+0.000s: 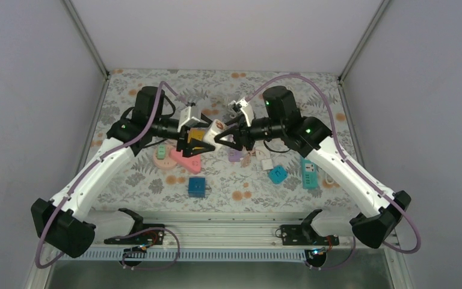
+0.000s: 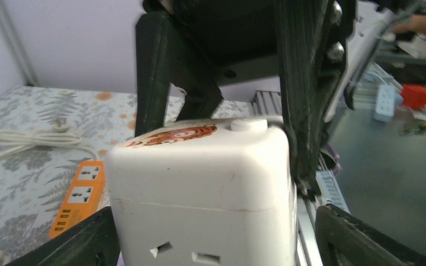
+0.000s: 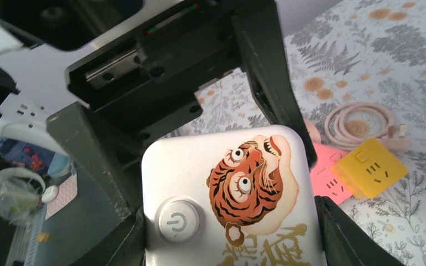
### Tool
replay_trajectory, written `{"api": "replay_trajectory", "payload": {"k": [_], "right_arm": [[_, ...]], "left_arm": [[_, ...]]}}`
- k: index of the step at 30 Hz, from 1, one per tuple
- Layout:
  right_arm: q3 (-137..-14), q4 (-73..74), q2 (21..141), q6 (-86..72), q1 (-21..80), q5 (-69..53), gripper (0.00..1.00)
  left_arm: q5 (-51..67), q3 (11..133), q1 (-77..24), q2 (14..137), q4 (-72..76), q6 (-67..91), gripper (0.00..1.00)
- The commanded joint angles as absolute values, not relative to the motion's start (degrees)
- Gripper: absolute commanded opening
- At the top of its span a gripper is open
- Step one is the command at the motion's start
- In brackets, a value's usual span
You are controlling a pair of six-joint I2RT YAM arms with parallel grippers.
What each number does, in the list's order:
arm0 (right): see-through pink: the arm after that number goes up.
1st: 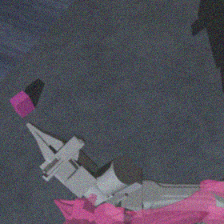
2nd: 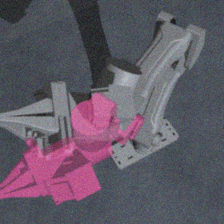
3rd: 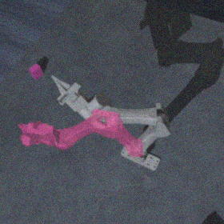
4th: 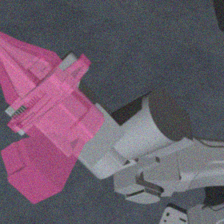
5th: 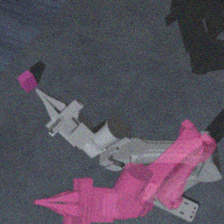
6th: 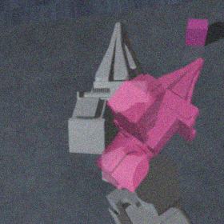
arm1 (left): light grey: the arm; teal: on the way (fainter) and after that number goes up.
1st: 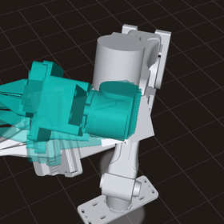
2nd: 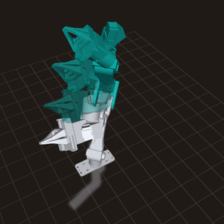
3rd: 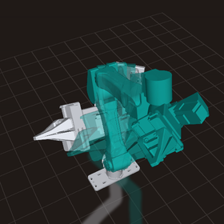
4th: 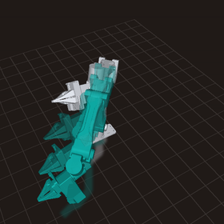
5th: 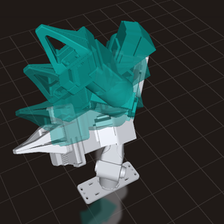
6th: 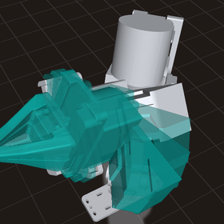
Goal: Insert the plug
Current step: Pick up the plug from the center of the board, then insert the plug into the socket.
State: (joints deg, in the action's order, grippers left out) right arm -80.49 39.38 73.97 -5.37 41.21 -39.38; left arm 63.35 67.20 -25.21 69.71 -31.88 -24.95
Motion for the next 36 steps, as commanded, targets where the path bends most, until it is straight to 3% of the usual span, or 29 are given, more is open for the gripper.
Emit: {"api": "replay_trajectory", "payload": {"k": [1, 4, 9, 17, 28, 36], "right_arm": [[-75.8, 24.9, 69.6, -15.2, 41.5, -34.0, 0.27], [-71.5, 18.5, 67.4, -20.3, 41.5, -27.9, 0.27], [-66.1, 13.0, 65.6, -26.5, 41.5, -17.0, 0.25], [-56.2, 7.0, 65.1, -39.8, 47.4, 0.2, 0.25], [-51.8, 4.9, 71.8, -51.6, 57.0, 13.1, 0.25], [-52.1, 3.3, 75.5, -51.9, 57.5, 13.6, 0.25]], "left_arm": [[54.1, 64.6, -25.7, 65.6, -19.6, -15.2, 0.90], [45.5, 64.1, -25.7, 64.2, -17.4, -9.0, 1.00], [28.8, 64.4, -25.7, 61.9, -17.8, 1.8, 1.00], [-11.1, 61.8, -24.8, 57.4, -33.9, 22.1, 1.00], [-9.4, 51.7, -13.8, 50.6, -39.1, 30.6, 1.00], [3.2, 46.5, -3.1, 52.3, -34.0, 32.0, 0.97]]}}
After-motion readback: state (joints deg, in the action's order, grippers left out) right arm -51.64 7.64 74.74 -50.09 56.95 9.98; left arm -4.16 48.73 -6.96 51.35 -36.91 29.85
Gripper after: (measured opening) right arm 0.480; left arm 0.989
